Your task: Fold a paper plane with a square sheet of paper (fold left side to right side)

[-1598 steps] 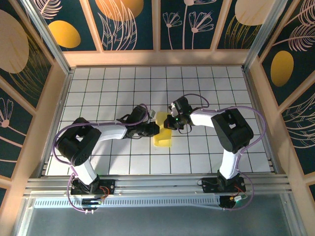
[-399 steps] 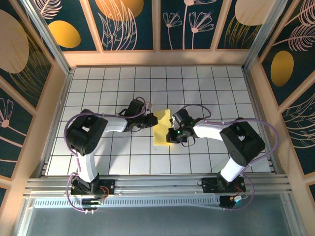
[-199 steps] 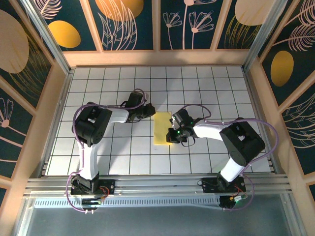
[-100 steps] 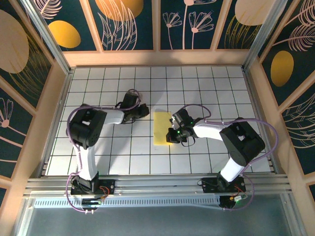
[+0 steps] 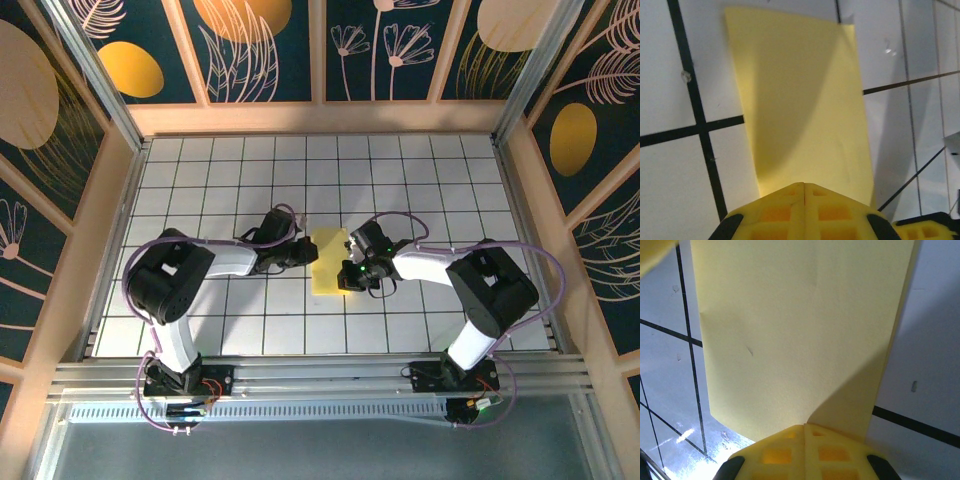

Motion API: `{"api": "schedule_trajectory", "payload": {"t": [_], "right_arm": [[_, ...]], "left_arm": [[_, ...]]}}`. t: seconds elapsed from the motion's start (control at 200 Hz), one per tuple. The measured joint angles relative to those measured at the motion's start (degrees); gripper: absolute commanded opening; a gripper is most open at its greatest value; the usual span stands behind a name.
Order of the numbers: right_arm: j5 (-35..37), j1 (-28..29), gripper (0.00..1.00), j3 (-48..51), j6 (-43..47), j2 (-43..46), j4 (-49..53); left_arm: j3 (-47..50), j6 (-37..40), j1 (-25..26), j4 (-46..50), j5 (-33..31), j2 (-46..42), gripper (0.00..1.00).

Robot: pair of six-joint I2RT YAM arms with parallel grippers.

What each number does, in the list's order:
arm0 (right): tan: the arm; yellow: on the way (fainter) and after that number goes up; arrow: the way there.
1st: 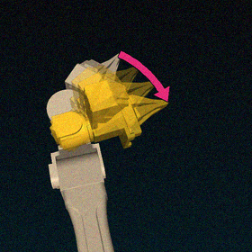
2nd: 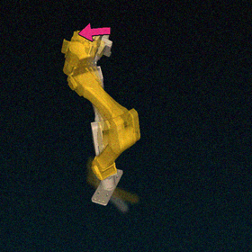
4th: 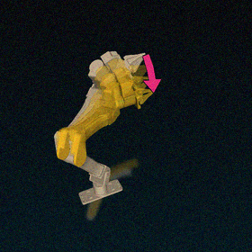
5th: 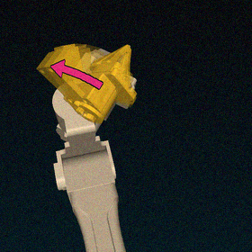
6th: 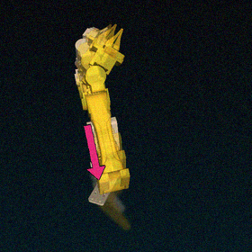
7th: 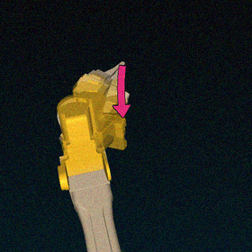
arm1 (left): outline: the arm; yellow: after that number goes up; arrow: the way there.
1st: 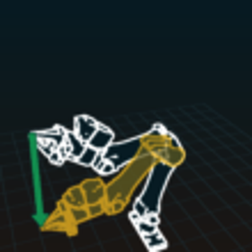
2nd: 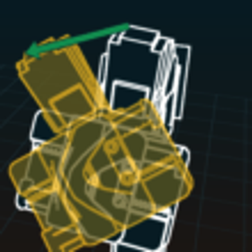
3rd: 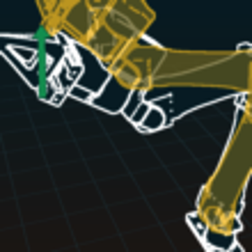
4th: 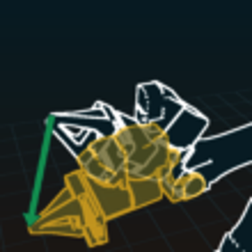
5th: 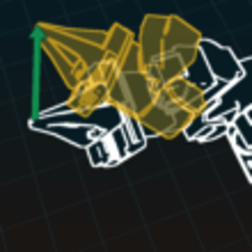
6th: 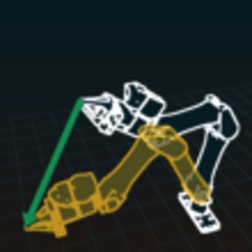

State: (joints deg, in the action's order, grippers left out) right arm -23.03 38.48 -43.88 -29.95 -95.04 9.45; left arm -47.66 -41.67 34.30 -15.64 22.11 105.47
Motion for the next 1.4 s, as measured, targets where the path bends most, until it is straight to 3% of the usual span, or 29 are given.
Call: {"api": "schedule_trajectory", "payload": {"t": [0.19, 0.46, 0.56, 0.766, 0.986, 1.401], "right_arm": [[-0.02, 0.0, 0.0, -0.09, 0.02, 0.02, 0.02], [-0.5, -0.26, 0.37, -0.39, -0.85, 3.32, 1.36], [-0.9, -1.86, 0.43, -0.39, -0.63, 7.67, 1.7], [-1.6, -6.88, 0.45, 1.75, 0.5, 11.39, 2.93], [-6.32, -6.88, 0.4, 7.65, -0.37, 10.08, 2.49], [-10.99, -6.75, 0.36, 7.93, -3.43, 6.1, -3.87]], "left_arm": [[-1.38, -0.15, 0.0, 1.57, -0.74, 1.44, 0.0], [-1.49, -0.17, 0.22, 1.84, -1.29, 1.44, 0.0], [-1.46, -0.17, 0.28, 1.81, -1.38, 1.44, 0.0], [-1.29, -0.2, 0.48, 1.49, -1.62, 1.42, 0.0], [-1.2, -0.2, 0.5, 1.29, -1.64, 1.42, 0.0], [-1.2, -0.2, 0.52, 1.31, -1.77, 1.42, 0.0]]}}
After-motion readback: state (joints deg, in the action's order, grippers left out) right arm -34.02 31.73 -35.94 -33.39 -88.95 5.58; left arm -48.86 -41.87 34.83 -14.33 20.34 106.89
